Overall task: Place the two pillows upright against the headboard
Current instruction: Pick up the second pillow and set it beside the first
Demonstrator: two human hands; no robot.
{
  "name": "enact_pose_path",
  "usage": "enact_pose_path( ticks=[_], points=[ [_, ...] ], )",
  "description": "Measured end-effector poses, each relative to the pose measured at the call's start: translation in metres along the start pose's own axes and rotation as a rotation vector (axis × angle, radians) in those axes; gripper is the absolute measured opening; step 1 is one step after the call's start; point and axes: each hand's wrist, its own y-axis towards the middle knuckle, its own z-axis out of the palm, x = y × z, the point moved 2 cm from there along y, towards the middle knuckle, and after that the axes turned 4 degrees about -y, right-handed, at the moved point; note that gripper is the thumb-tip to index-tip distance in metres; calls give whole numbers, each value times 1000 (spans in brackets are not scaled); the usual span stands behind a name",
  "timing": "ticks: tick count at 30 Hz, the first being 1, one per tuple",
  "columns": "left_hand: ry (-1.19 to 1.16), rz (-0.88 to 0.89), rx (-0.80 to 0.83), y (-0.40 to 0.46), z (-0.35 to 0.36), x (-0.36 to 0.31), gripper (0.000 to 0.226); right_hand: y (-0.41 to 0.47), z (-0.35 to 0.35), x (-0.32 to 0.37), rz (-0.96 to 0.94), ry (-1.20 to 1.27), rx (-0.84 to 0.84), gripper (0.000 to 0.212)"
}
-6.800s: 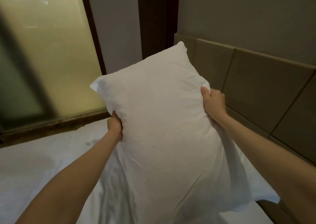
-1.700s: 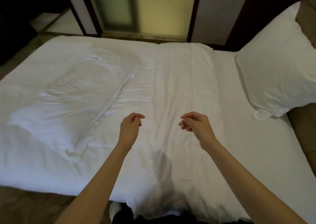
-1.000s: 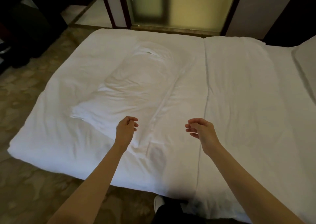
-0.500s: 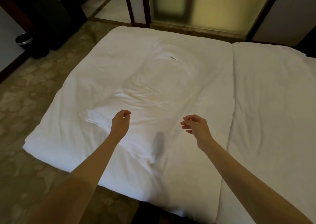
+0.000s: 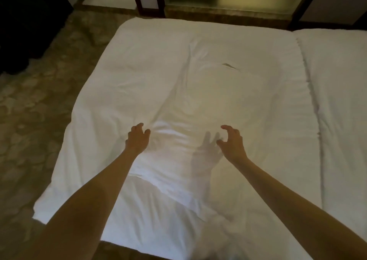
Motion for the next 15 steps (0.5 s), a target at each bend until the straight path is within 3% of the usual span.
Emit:
enact_pose_path(
  ticks=[5, 9, 15],
  points=[
    [72, -59, 89, 48, 5, 17, 62, 28, 35, 7, 67, -162, 15, 73],
    [75, -123, 178, 64, 20, 35, 76, 40, 63, -4, 57, -295, 124, 76],
    [-175, -232, 324, 60, 47, 49, 85, 48, 80, -22, 56, -439, 169, 78]
  ],
)
